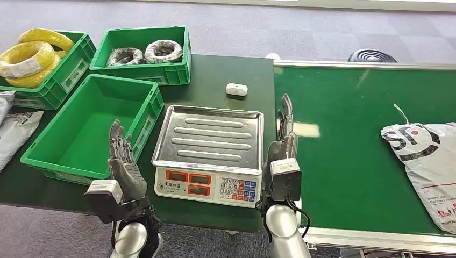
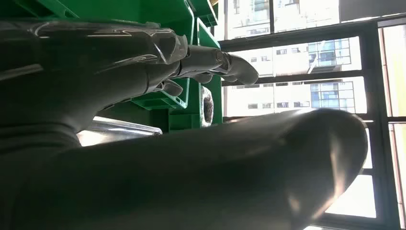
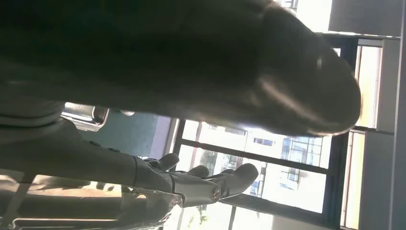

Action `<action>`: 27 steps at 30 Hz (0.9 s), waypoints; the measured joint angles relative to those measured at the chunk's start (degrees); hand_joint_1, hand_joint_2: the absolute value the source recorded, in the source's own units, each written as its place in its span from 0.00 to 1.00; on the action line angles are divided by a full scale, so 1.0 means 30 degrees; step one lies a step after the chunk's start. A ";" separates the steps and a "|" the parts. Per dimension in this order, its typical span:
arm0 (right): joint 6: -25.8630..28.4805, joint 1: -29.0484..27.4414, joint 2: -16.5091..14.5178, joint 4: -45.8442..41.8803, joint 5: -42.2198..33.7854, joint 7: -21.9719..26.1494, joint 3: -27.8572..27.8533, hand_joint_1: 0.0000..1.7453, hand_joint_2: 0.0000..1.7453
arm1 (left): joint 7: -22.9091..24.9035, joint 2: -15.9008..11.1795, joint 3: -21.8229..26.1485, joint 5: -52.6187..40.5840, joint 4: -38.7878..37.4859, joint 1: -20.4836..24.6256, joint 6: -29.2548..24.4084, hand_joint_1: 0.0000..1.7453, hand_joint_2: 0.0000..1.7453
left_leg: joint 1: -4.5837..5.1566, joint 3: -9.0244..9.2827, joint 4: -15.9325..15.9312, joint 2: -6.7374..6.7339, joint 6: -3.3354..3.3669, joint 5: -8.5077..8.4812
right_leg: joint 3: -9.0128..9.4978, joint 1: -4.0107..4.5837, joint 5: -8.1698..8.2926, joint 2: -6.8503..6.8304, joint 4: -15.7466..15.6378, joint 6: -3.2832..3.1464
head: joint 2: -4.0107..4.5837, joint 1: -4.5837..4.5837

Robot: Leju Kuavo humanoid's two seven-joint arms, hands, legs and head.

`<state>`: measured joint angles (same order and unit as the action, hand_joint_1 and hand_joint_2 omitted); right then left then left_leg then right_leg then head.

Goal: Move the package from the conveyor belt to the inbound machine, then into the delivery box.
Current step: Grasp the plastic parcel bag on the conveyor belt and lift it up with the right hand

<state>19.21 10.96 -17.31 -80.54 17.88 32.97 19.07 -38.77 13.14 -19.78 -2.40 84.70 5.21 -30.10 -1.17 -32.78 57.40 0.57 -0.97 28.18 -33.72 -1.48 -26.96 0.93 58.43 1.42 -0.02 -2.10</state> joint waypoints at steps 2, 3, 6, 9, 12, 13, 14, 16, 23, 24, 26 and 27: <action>0.0170 0.0011 0.0000 0.0000 0.0231 -0.0102 0.0011 0.00 0.00 | 0.0000 0.0000 0.0002 0.0000 0.0044 -0.0057 -0.0024 0.00 0.00 | 0.0000 0.0000 0.0000 0.0001 0.0000 0.0000 | 0.0000 0.0000 0.0000 0.0000 0.0000 0.0000 | 0.0000 0.0000; 0.0398 0.0029 0.0000 0.0002 0.0537 -0.0217 0.0029 0.00 0.00 | 0.0000 0.0000 0.0005 0.0000 0.0076 -0.0103 -0.0053 0.00 0.00 | 0.0000 -0.0001 0.0000 0.0002 0.0000 0.0000 | 0.0001 0.0000 0.0000 -0.0001 0.0000 0.0000 | 0.0000 0.0002; 0.1590 0.0234 0.0022 0.0009 0.2168 -0.0854 0.0155 0.00 0.75 | 0.0009 0.0000 0.0042 0.0041 0.0136 -0.0153 -0.0164 0.00 0.00 | 0.0000 0.0000 0.0000 -0.0001 0.0001 -0.0001 | 0.0000 0.0000 0.0001 0.0000 0.0000 0.0000 | 0.0000 0.0002; 0.3214 0.0868 0.0299 -0.0139 0.5248 -0.2454 0.0163 0.00 1.00 | 0.0075 0.0004 0.0149 0.0462 0.0171 -0.0153 -0.0139 0.00 0.00 | 0.0000 0.0011 0.0003 -0.0001 0.0003 -0.0006 | -0.0002 0.0000 0.0002 0.0001 -0.0002 0.0000 | 0.0000 0.0002; 0.3638 0.2953 0.1964 0.0494 1.2738 -0.7371 -0.1233 0.00 1.00 | -0.0084 -0.0066 0.0217 0.1425 0.0077 -0.0183 0.0102 0.00 0.00 | 0.0009 0.0023 0.0028 0.0009 0.0021 -0.0016 | 0.0028 -0.0009 0.0017 -0.0014 -0.0007 0.0017 | 0.0000 -0.0015; 0.3616 0.4092 0.2983 0.1393 1.6338 -0.9496 -0.2284 0.00 1.00 | -0.0192 -0.0126 0.0229 0.1753 0.0036 -0.0251 0.0215 0.00 0.00 | 0.0012 0.0025 0.0048 0.0035 0.0035 -0.0022 | 0.0060 -0.0013 0.0024 -0.0045 -0.0012 0.0030 | 0.0000 -0.0011; 0.3803 0.5274 0.4162 0.2692 1.9506 -1.1189 -0.3479 0.00 1.00 | -0.0283 -0.0199 0.0246 0.2015 0.0013 -0.0373 0.0321 0.00 0.00 | 0.0013 0.0029 0.0069 0.0075 0.0050 -0.0029 | 0.0102 -0.0014 0.0030 -0.0090 -0.0025 0.0043 | 0.0000 -0.0002; 0.4864 0.7279 0.6487 0.6010 2.2737 -1.2680 -0.5762 0.00 1.00 | -0.0375 -0.0372 0.0286 0.2302 0.0044 -0.0739 0.0428 0.00 0.00 | 0.0017 0.0025 0.0097 0.0173 0.0073 -0.0038 | 0.0174 -0.0017 0.0043 -0.0191 -0.0054 0.0070 | 0.0000 0.0009; 0.6676 0.9535 1.1421 1.4144 2.2747 -1.4681 -0.9920 0.00 1.00 | -0.0452 -0.1004 0.0433 0.2625 0.0361 -0.1858 0.0423 0.00 0.00 | 0.0017 -0.0011 0.0094 0.0263 0.0117 -0.0018 | 0.0153 -0.0018 0.0041 -0.0280 -0.0084 0.0101 | 0.0000 -0.0007; 0.6683 0.9419 1.1770 1.4573 2.2845 -1.5178 -1.0233 0.00 1.00 | -0.0452 -0.1076 0.0454 0.2636 0.0432 -0.1978 0.0408 0.00 0.00 | 0.0015 -0.0012 0.0083 0.0265 0.0117 -0.0017 | 0.0144 -0.0017 0.0036 -0.0280 -0.0085 0.0103 | 0.0000 -0.0009; 0.6692 0.9013 1.2356 1.5056 2.2925 -1.5999 -1.0915 0.00 1.00 | -0.0452 -0.1217 0.0492 0.2630 0.0619 -0.2239 0.0317 0.00 0.00 | 0.0013 -0.0015 0.0061 0.0263 0.0116 -0.0016 | 0.0137 -0.0014 0.0031 -0.0279 -0.0084 0.0103 | 0.0000 -0.0009; 0.6700 0.8774 1.2562 1.5182 2.2947 -1.6246 -1.1268 0.00 1.00 | -0.0452 -0.1275 0.0505 0.2623 0.0718 -0.2356 0.0253 0.00 0.00 | 0.0012 -0.0016 0.0053 0.0255 0.0114 -0.0015 | 0.0134 -0.0012 0.0029 -0.0275 -0.0083 0.0103 | 0.0000 -0.0009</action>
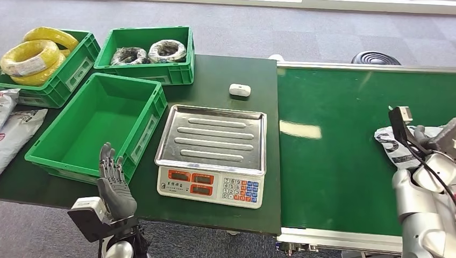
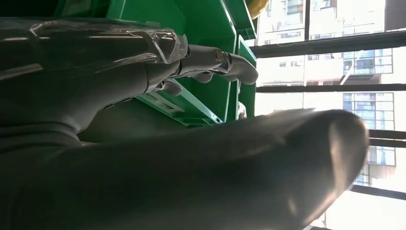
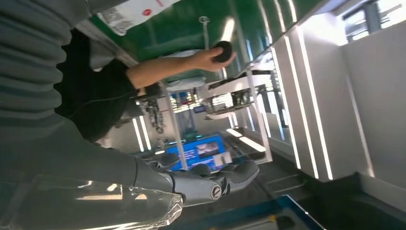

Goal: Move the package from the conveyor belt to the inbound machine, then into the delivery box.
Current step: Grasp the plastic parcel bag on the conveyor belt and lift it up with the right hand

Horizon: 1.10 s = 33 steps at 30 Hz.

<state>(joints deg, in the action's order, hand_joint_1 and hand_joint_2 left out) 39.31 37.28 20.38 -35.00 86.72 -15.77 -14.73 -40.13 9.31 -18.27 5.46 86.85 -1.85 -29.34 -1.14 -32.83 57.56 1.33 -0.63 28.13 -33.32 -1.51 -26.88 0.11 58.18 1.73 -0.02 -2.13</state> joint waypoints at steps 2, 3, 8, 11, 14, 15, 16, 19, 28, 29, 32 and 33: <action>0.0013 -0.0449 0.0273 0.0148 0.0022 -0.0155 -0.0684 0.00 1.00 | 0.0000 -0.0104 0.0020 -0.0013 0.0168 -0.0162 -0.0148 0.00 0.00 | 0.0000 0.0000 -0.0010 -0.0025 -0.0003 0.0003 | -0.0002 0.0001 0.0000 0.0014 0.0001 0.0000 | 0.0000 0.0000; 0.0016 -0.0629 0.0350 0.0204 0.0025 -0.0142 -0.0995 0.00 1.00 | 0.0000 -0.0157 0.0029 -0.0014 0.0239 -0.0223 -0.0206 0.00 0.00 | 0.0001 0.0001 -0.0012 -0.0038 -0.0003 0.0003 | -0.0004 0.0001 0.0000 0.0023 0.0001 -0.0001 | 0.0000 0.0000; 0.0025 -0.1052 0.0435 0.0431 0.0025 0.0203 -0.2218 0.00 1.00 | 0.0000 -0.0451 0.0058 -0.0015 0.0551 -0.0579 -0.0366 0.00 0.00 | 0.0003 0.0012 -0.0010 -0.0069 -0.0003 -0.0001 | 0.0002 -0.0002 0.0001 0.0034 0.0000 0.0000 | 0.0000 0.0002; 0.0027 -0.1110 0.0432 0.0580 0.0016 0.0308 -0.2613 0.00 1.00 | 0.0000 -0.0575 0.0064 -0.0015 0.0655 -0.0727 -0.0417 0.00 0.00 | 0.0005 0.0015 -0.0008 -0.0082 -0.0001 -0.0003 | 0.0005 -0.0004 0.0003 0.0034 0.0000 -0.0001 | 0.0000 0.0002; -0.0244 -0.0859 0.0462 0.1402 -0.0257 0.0959 -0.3031 0.00 1.00 | -0.0002 -0.0690 0.0078 -0.0013 0.0779 -0.0845 -0.0470 0.00 0.00 | 0.0005 0.0017 -0.0009 -0.0096 -0.0001 -0.0003 | 0.0006 -0.0005 0.0003 0.0041 0.0000 -0.0001 | 0.0000 0.0002; -0.0771 -0.0676 0.0477 0.1882 -0.0644 0.1511 -0.3245 0.00 1.00 | -0.0002 -0.0736 0.0097 -0.0004 0.0830 -0.0899 -0.0474 0.00 0.00 | 0.0005 0.0018 -0.0009 -0.0101 -0.0001 -0.0003 | 0.0005 -0.0004 0.0003 0.0045 0.0001 -0.0001 | 0.0000 0.0004; -0.1803 -0.0480 0.0486 0.2378 -0.1269 0.2300 -0.3527 0.00 1.00 | -0.0004 -0.0785 0.0131 0.0006 0.0872 -0.0949 -0.0465 0.00 0.00 | 0.0005 0.0018 -0.0009 -0.0104 -0.0001 -0.0003 | 0.0005 -0.0004 0.0003 0.0048 0.0001 -0.0001 | 0.0000 0.0004; -0.6763 -0.0039 0.0431 0.3452 -0.3361 0.5366 -0.4484 0.00 1.00 | -0.0004 -0.0931 0.0337 -0.0023 0.0936 -0.1043 -0.0306 0.00 0.00 | 0.0005 0.0017 -0.0011 -0.0103 -0.0001 -0.0003 | 0.0006 -0.0004 0.0003 0.0051 0.0002 -0.0001 | 0.0000 0.0004; -1.2925 0.0005 0.0116 0.4699 -0.4142 0.8751 -0.5165 0.00 1.00 | -0.0002 -0.0994 0.0765 -0.0372 0.0909 -0.1012 -0.0100 0.00 0.00 | 0.0006 0.0015 -0.0010 -0.0106 0.0000 -0.0005 | 0.0001 -0.0004 0.0002 0.0052 0.0002 0.0000 | 0.0000 0.0002; -1.2997 -0.0011 0.0091 0.4768 -0.4142 0.8774 -0.5165 0.00 1.00 | -0.0002 -0.0994 0.0785 -0.0390 0.0907 -0.1009 -0.0100 0.00 0.00 | 0.0007 0.0015 -0.0009 -0.0108 0.0000 -0.0004 | 0.0000 -0.0005 0.0002 0.0053 0.0001 0.0000 | 0.0000 0.0004; -1.3050 -0.0018 0.0056 0.4910 -0.4142 0.8794 -0.5165 0.00 1.00 | 0.0000 -0.0993 0.0821 -0.0408 0.0905 -0.1008 -0.0100 0.00 0.00 | 0.0007 0.0016 -0.0009 -0.0106 0.0001 -0.0004 | 0.0001 -0.0006 0.0002 0.0052 0.0000 0.0000 | 0.0000 0.0004; -1.3054 -0.0018 0.0051 0.4954 -0.4142 0.8796 -0.5165 0.00 1.00 | -0.0002 -0.0991 0.0827 -0.0412 0.0903 -0.1008 -0.0100 0.00 0.00 | 0.0007 0.0016 -0.0009 -0.0106 0.0001 -0.0004 | 0.0001 -0.0006 0.0002 0.0052 0.0000 0.0000 | 0.0000 0.0002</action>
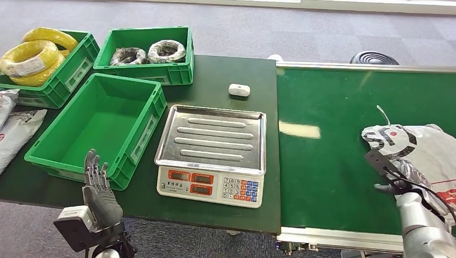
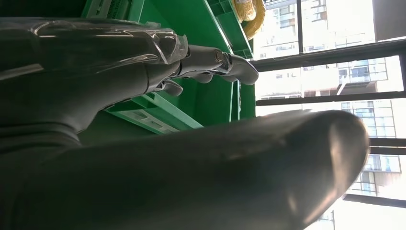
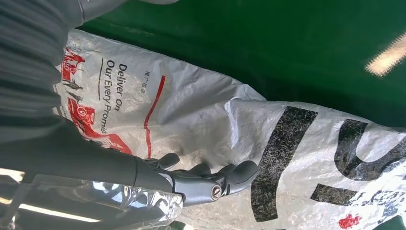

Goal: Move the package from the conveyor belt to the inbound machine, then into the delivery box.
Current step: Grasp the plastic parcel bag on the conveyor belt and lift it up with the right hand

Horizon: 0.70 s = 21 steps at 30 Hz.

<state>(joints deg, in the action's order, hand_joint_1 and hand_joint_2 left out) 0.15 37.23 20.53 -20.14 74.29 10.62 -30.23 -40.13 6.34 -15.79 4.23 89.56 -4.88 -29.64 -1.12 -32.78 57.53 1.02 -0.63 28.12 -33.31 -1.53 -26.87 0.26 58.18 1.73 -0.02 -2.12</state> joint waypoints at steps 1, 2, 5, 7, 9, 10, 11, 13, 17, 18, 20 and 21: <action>-0.0027 0.0000 -0.0007 0.0042 0.0000 0.0000 0.0000 0.00 1.00 | 0.0000 0.0000 0.0005 -0.0002 -0.0002 0.0000 0.0000 0.00 0.00 | 0.0000 0.0001 0.0000 0.0000 0.0000 0.0000 | 0.0000 0.0000 0.0000 0.0000 0.0000 0.0000 | 0.0000 0.0000; -0.0109 -0.0001 -0.0015 0.0082 0.0000 0.0000 0.0000 0.00 1.00 | 0.0000 0.0000 0.0011 -0.0005 -0.0004 0.0000 0.0000 0.00 0.00 | 0.0000 0.0003 0.0000 -0.0001 0.0000 0.0000 | 0.0000 0.0000 0.0000 0.0000 0.0000 0.0000 | 0.0000 0.0000; -0.0643 -0.0053 -0.0042 0.0164 0.0053 -0.0038 0.0002 0.00 1.00 | 0.0002 0.0000 0.0029 -0.0011 -0.0004 -0.0007 -0.0040 0.00 0.00 | -0.0002 0.0005 -0.0001 0.0001 -0.0001 -0.0001 | 0.0002 0.0001 0.0000 0.0000 0.0001 0.0000 | 0.0000 0.0000; -0.0918 -0.0129 -0.0100 0.0180 0.0148 -0.0098 0.0033 0.00 1.00 | -0.0002 0.0000 0.0051 -0.0011 -0.0004 -0.0029 -0.0176 0.00 0.00 | -0.0002 0.0003 -0.0002 0.0001 -0.0001 -0.0001 | 0.0005 0.0002 0.0000 0.0000 0.0002 0.0000 | 0.0000 -0.0002; -0.1000 -0.0192 -0.0218 0.0184 0.0215 -0.0066 0.0109 0.00 1.00 | -0.0002 0.0000 0.0069 -0.0007 -0.0002 -0.0088 -0.0360 0.00 0.00 | -0.0002 0.0001 -0.0003 -0.0003 -0.0001 0.0000 | 0.0005 0.0002 0.0000 0.0001 0.0003 0.0000 | 0.0000 -0.0002; -0.0989 -0.0213 -0.0302 0.0182 0.0229 -0.0009 0.0164 0.00 1.00 | 0.0000 0.0000 0.0080 -0.0005 0.0002 -0.0133 -0.0453 0.00 0.00 | -0.0002 0.0000 -0.0003 -0.0004 -0.0001 0.0000 | 0.0005 0.0002 0.0000 0.0002 0.0003 0.0000 | 0.0000 0.0000; -0.0925 -0.0226 -0.0399 0.0180 0.0237 0.0042 0.0235 0.00 1.00 | 0.0002 0.0000 0.0100 -0.0004 0.0011 -0.0193 -0.0528 0.00 0.00 | -0.0002 0.0000 -0.0004 -0.0006 -0.0001 0.0000 | 0.0005 0.0002 0.0000 0.0003 0.0003 0.0000 | 0.0000 0.0000; -0.0307 -0.0238 -0.0623 0.0151 0.0389 -0.0173 0.0471 0.00 1.00 | 0.0002 0.0000 0.0178 -0.0002 0.0080 -0.0361 -0.0703 0.00 0.00 | -0.0002 0.0000 -0.0004 -0.0008 -0.0001 0.0000 | 0.0005 0.0003 0.0000 0.0006 0.0004 0.0000 | 0.0000 -0.0002; 0.6171 -0.0097 -0.1002 -0.0437 0.2697 -0.4250 0.1521 0.00 1.00 | -0.0002 0.0033 0.0312 -0.0002 0.0663 -0.1066 -0.1124 0.00 0.00 | 0.0000 -0.0003 -0.0001 0.0000 -0.0001 -0.0003 | -0.0001 0.0000 0.0000 0.0008 0.0005 0.0000 | 0.0000 -0.0004; 0.8342 -0.0002 -0.0993 -0.0703 0.3384 -0.5484 0.1863 0.00 1.00 | -0.0004 0.0044 0.0313 0.0013 0.0818 -0.1250 -0.1202 0.00 0.00 | 0.0000 0.0000 0.0001 0.0000 -0.0001 -0.0003 | -0.0002 0.0000 0.0000 0.0009 0.0004 0.0000 | 0.0000 -0.0002; 1.1478 0.0236 -0.0770 -0.1190 0.4121 -0.7238 0.2556 0.00 1.00 | -0.0002 0.0051 0.0277 0.0100 0.1006 -0.1490 -0.1321 0.00 0.00 | 0.0000 0.0007 0.0003 0.0000 0.0000 -0.0002 | -0.0001 0.0000 0.0000 0.0010 0.0001 0.0000 | 0.0000 0.0000; 1.2162 0.0334 -0.0571 -0.1337 0.4187 -0.7791 0.2913 0.00 1.00 | -0.0002 0.0051 0.0253 0.0170 0.1053 -0.1535 -0.1341 0.00 0.00 | 0.0000 0.0009 0.0003 0.0003 0.0001 -0.0001 | 0.0003 0.0000 -0.0001 0.0008 0.0000 0.0001 | 0.0000 0.0002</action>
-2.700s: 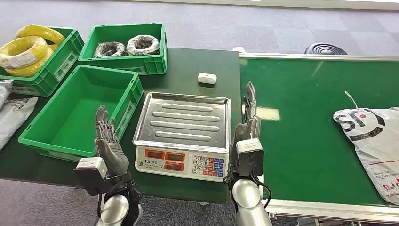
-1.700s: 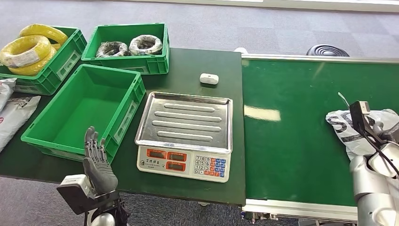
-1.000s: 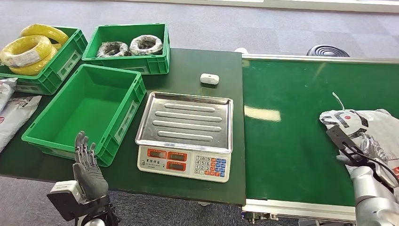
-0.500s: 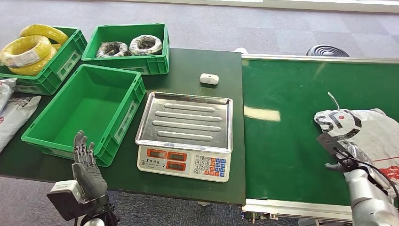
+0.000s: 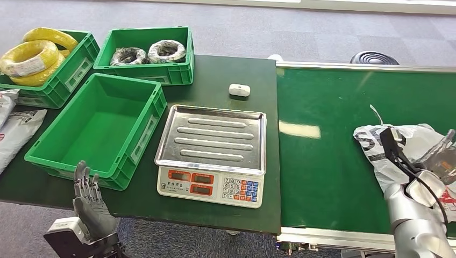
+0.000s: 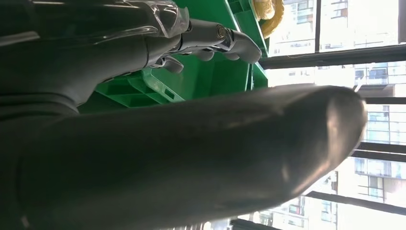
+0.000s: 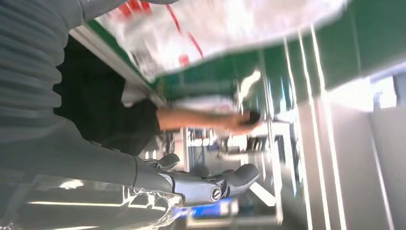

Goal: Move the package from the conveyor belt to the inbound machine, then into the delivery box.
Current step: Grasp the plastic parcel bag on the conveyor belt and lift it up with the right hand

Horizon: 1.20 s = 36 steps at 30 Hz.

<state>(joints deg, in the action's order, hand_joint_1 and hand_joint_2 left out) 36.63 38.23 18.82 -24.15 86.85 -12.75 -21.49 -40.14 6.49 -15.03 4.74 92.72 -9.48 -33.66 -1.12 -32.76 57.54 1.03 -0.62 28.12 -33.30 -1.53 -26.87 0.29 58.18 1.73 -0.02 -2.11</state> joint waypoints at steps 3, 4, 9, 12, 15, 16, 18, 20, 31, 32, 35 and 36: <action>0.0380 0.0078 0.0681 -0.0111 0.0024 -0.0987 0.1146 0.00 1.00 | -0.0004 -0.0004 -0.0029 0.0193 0.0064 -0.0018 0.0153 0.00 0.00 | 0.0004 -0.0001 0.0000 0.0006 0.0002 0.0002 | 0.0009 -0.0004 0.0000 -0.0004 -0.0003 0.0001 | 0.0000 0.0002; 0.0442 0.0064 0.0876 -0.0111 0.0024 -0.1101 0.1484 0.00 1.00 | -0.0004 -0.0005 -0.0027 0.0228 0.0065 -0.0009 0.0210 0.00 0.00 | 0.0005 0.0001 0.0000 0.0003 0.0002 0.0002 | 0.0008 -0.0005 0.0001 -0.0001 -0.0003 0.0000 | 0.0000 0.0000; 0.0602 0.0010 0.1498 -0.0102 0.0024 -0.1426 0.2472 0.00 1.00 | 0.0000 -0.0004 -0.0026 0.0255 0.0065 0.0036 0.0349 0.00 0.00 | 0.0003 0.0017 -0.0001 -0.0008 0.0001 0.0002 | 0.0005 -0.0003 0.0003 0.0008 -0.0002 0.0000 | 0.0000 -0.0004; 0.0859 -0.0432 0.1830 -0.0322 0.0026 -0.2289 0.3001 0.00 1.00 | 0.0002 0.0000 -0.0018 0.0257 0.0065 0.0149 0.0548 0.00 0.00 | -0.0001 0.0016 -0.0001 0.0025 0.0000 0.0001 | 0.0010 0.0000 -0.0001 -0.0008 -0.0002 0.0002 | 0.0000 -0.0004; 0.0811 -0.1222 0.2180 -0.0799 0.0026 -0.2877 0.3318 0.00 1.00 | -0.0002 0.0000 0.0002 0.0310 0.0062 0.0326 0.0732 0.00 0.00 | 0.0000 -0.0003 -0.0005 0.0030 0.0000 0.0005 | 0.0010 0.0000 -0.0004 -0.0009 -0.0001 0.0005 | 0.0000 -0.0002; 0.0477 -0.1327 0.2269 -0.0730 -0.0022 -0.2878 0.3373 0.00 1.00 | -0.0002 0.0000 0.0005 0.0331 0.0060 0.0400 0.0769 0.00 0.00 | 0.0001 -0.0005 -0.0006 0.0012 0.0000 0.0008 | 0.0007 -0.0001 -0.0003 0.0004 -0.0001 0.0005 | 0.0000 -0.0004; -0.1579 -0.1227 0.2369 -0.0225 -0.0634 -0.2059 0.3278 0.00 1.00 | 0.0000 0.0004 0.0011 0.0326 0.0056 0.0572 0.0856 0.00 0.00 | 0.0002 0.0005 -0.0006 -0.0030 -0.0001 0.0012 | 0.0007 -0.0002 -0.0002 0.0039 -0.0002 0.0004 | 0.0000 -0.0002; -0.5006 -0.1084 0.2311 0.0319 -0.2142 -0.0140 0.2794 0.00 1.00 | 0.0000 0.0018 0.0038 0.0228 0.0053 0.0753 0.1009 0.00 0.00 | 0.0003 0.0018 -0.0006 -0.0037 -0.0001 0.0012 | 0.0013 -0.0002 -0.0001 0.0052 -0.0003 0.0004 | 0.0000 0.0005; -0.9084 -0.1537 0.1007 0.1011 -0.5359 0.4434 0.0007 0.00 1.00 | 0.0000 0.0329 0.0504 -0.0536 0.0027 0.0918 0.0942 0.00 0.00 | -0.0002 0.0018 -0.0009 -0.0037 -0.0003 0.0009 | 0.0010 0.0003 0.0000 0.0053 0.0003 0.0003 | 0.0000 -0.0004; -0.9080 -0.1541 0.0925 0.1009 -0.5332 0.4438 -0.0071 0.00 1.00 | -0.0002 0.0348 0.0528 -0.0567 0.0034 0.0902 0.0898 0.00 0.00 | -0.0002 0.0017 -0.0008 -0.0038 -0.0002 0.0010 | 0.0011 0.0002 -0.0001 0.0054 0.0002 0.0003 | 0.0000 -0.0002; -0.9004 -0.1551 0.0690 0.1000 -0.5088 0.4100 -0.0195 0.00 1.00 | -0.0004 0.0411 0.0605 -0.0623 0.0067 0.0847 0.0747 0.00 0.00 | 0.0000 0.0018 -0.0007 -0.0037 -0.0002 0.0009 | 0.0014 0.0000 0.0000 0.0053 0.0000 0.0003 | 0.0000 -0.0002; -0.8962 -0.1563 0.0621 0.0996 -0.4993 0.3909 -0.0217 0.00 1.00 | -0.0004 0.0422 0.0623 -0.0632 0.0075 0.0831 0.0711 0.00 0.00 | 0.0001 0.0019 -0.0006 -0.0036 -0.0002 0.0009 | 0.0015 0.0000 0.0000 0.0052 0.0000 0.0003 | 0.0000 -0.0004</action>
<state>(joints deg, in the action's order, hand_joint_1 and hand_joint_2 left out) 9.75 33.54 20.68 -21.16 71.87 -1.02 -22.14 -40.15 7.76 -13.16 2.84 92.94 -6.99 -31.53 -1.12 -32.70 57.53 0.92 -0.63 28.15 -33.26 -1.53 -26.87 0.45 58.18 1.74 -0.02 -2.13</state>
